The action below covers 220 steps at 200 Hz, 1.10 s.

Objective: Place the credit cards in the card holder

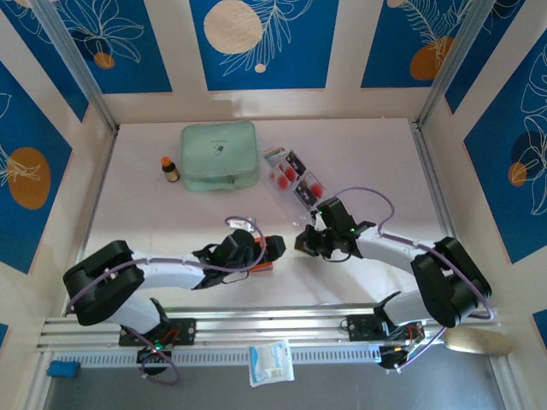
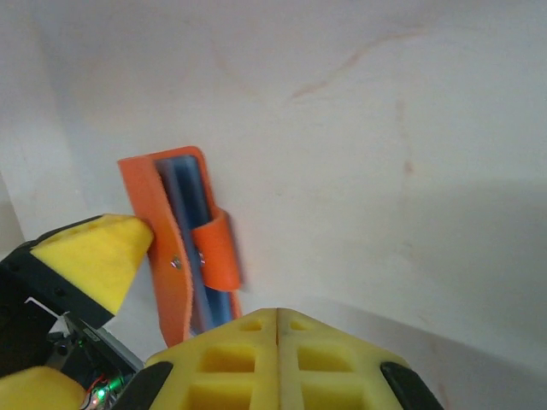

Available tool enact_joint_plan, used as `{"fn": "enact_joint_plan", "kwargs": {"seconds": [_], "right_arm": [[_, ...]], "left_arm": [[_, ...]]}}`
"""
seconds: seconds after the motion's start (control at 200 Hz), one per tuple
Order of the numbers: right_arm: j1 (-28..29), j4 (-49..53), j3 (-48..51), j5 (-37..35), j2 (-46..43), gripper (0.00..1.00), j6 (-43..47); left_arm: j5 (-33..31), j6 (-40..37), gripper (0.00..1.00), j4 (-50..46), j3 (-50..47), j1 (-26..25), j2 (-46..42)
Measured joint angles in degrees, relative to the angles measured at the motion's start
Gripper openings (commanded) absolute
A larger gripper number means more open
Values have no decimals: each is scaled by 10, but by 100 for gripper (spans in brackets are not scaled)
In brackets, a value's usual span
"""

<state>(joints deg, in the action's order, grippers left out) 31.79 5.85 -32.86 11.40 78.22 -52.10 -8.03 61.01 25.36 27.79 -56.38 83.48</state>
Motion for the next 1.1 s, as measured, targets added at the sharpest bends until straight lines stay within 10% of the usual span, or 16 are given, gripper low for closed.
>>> {"fn": "enact_joint_plan", "kwargs": {"seconds": [0.375, 0.755, 1.1], "right_arm": [[32, 7, -3, 6, -38, 7, 11], [158, 21, -126, -42, 16, 6, 17], [188, 28, -177, -65, 121, 3, 32]], "left_arm": [[-1, -22, 100, -120, 31, 18, -63], [-6, -109, 100, -316, 95, 172, -238], [13, -170, 100, -412, 94, 204, -202]]}}
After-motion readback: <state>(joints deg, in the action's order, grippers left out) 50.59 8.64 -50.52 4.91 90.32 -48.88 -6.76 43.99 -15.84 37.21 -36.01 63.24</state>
